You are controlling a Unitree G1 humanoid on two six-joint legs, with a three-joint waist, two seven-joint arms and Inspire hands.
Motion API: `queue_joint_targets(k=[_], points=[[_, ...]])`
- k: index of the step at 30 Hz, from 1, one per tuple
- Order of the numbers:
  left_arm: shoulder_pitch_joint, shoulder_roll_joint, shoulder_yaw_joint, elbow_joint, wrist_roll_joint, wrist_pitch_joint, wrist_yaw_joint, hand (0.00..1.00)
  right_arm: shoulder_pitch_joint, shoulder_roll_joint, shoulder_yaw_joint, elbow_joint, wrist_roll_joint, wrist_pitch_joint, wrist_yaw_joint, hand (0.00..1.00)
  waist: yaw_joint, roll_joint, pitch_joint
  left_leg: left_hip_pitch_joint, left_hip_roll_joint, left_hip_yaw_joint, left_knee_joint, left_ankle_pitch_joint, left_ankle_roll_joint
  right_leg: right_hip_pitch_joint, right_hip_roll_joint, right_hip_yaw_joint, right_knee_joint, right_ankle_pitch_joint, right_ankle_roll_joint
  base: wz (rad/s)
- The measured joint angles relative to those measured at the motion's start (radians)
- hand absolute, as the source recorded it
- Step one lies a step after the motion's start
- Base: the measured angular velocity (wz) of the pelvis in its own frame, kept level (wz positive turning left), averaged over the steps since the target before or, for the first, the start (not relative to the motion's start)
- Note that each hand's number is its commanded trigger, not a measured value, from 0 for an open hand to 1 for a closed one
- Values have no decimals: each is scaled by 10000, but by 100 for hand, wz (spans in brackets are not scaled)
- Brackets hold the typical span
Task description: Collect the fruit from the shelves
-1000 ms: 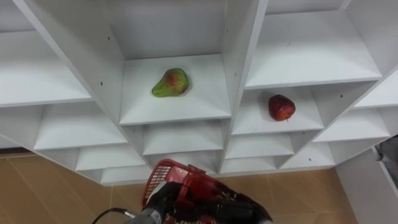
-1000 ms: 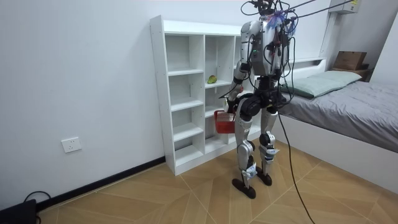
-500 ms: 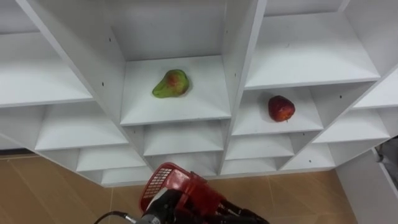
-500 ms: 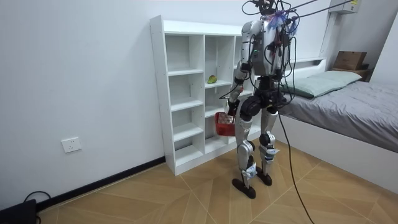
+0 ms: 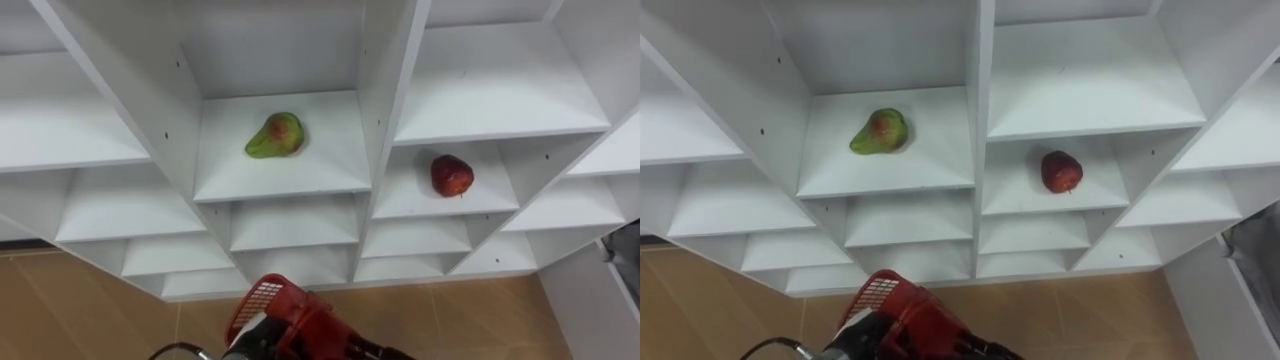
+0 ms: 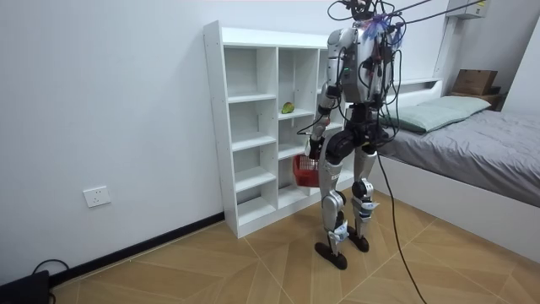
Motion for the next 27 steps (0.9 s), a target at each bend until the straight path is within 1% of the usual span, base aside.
queue_joint_targets(k=[3, 8, 9, 11, 13, 16, 19, 21, 22, 27], points=[[-1, -1, -1, 3, 14, 6, -41, 100, 2, -6, -3, 1, -3, 1, 7, 0, -27, -60, 0, 1, 0, -1, 0, 0, 0, 9, 2, -4, 2, 0, 0, 0], [-15, 8, -4, 265, 5, 85, -47, 100, 24, -7, 20, -17, 15, 25, 11, 0, -12, -137, -40, 1, -1, -2, 0, 0, 0, 14, 59, -2, -11, 1, -1, 0], [-14, 16, -2, 281, 7, 110, -44, 100, 24, -8, 16, -31, 16, 39, 8, 0, -11, -136, -41, 0, -1, -2, 0, 0, 0, 10, 59, 0, -10, 1, -1, 0], [-6, 48, 15, 286, 2, 208, -8, 100, 58, -26, 9, -279, 15, 200, -15, 0, 20, -120, -49, -4, 5, 6, -2, 0, 0, -4, 68, 20, -5, 2, -3, 0], [-6, 60, 34, 266, 0, 213, 59, 100, 71, -8, 6, -428, 16, 203, -89, 0, 28, -91, -67, -9, 6, 8, -3, 0, 0, -15, 72, 31, -5, 2, -3, 0], [-7, 51, 36, 250, -8, 213, 208, 100, 56, -13, -24, -450, -31, 202, -253, 0, 26, -6, -124, 13, 2, 12, -5, 0, 0, 4, 67, 23, -7, 2, -3, 0], [13, 101, 36, 253, -13, 212, 276, 100, 67, -28, -138, -450, -37, 188, -295, 0, 0, 9, -128, 115, 9, 13, -70, 3, -5, 76, 73, 14, -7, 3, -6, 0], [72, 136, 49, 263, -41, 211, 370, 100, 83, -28, -288, -445, -5, 188, -308, 0, 7, -10, -121, 246, 5, 55, -187, 19, -18, 133, 76, 40, -23, 3, -5, -5], [145, 150, 147, 261, -119, 204, 400, 100, 87, -31, -325, -449, 58, 184, -308, 0, 14, -30, -135, 264, 6, 74, -188, 19, -18, 152, 76, 48, -38, 3, -5, -5], [200, 225, 499, 273, -236, 248, 429, 100, 100, -37, -387, -492, 367, 219, -382, 0, 25, -135, -146, 269, 8, 80, -185, 19, -18, 186, 75, 27, -66, 8, -11, 0]])
